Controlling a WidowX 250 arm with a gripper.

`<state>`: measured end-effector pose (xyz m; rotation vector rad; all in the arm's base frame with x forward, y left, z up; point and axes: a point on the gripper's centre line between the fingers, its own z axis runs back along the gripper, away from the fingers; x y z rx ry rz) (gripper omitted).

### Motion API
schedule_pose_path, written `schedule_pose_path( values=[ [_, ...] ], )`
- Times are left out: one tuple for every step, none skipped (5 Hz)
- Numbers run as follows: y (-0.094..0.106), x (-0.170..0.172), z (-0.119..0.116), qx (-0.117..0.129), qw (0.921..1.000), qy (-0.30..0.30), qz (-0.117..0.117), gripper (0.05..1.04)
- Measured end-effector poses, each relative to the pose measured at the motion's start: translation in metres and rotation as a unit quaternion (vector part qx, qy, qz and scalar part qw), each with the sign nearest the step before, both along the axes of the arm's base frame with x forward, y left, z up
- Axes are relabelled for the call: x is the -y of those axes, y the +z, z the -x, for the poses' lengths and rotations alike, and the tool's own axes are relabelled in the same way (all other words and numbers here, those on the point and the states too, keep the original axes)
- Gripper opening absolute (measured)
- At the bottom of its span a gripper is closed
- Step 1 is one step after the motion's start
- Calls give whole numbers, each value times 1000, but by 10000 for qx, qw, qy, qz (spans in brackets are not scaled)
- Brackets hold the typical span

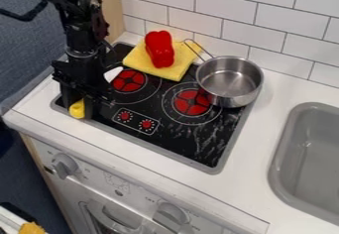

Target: Put the yellow knife on the bottom left of the stove

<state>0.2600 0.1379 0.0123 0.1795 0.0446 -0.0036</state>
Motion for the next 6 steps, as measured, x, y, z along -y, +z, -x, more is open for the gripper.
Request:
schedule_pose_path(
  values=[
    [-1, -6, 0, 194, 9996, -112, 163, 880],
    [0, -1, 1, 373, 9985, -287, 279, 1009],
    [26, 0, -1, 895, 9939, -536, 371, 1004],
    [37, 5, -2, 1097, 9902, -623, 596, 1001],
    [38, 6, -1, 1071, 9895, -653, 717, 1001],
    [38, 6, -1, 1064, 9896, -653, 718, 1001]
  ],
)
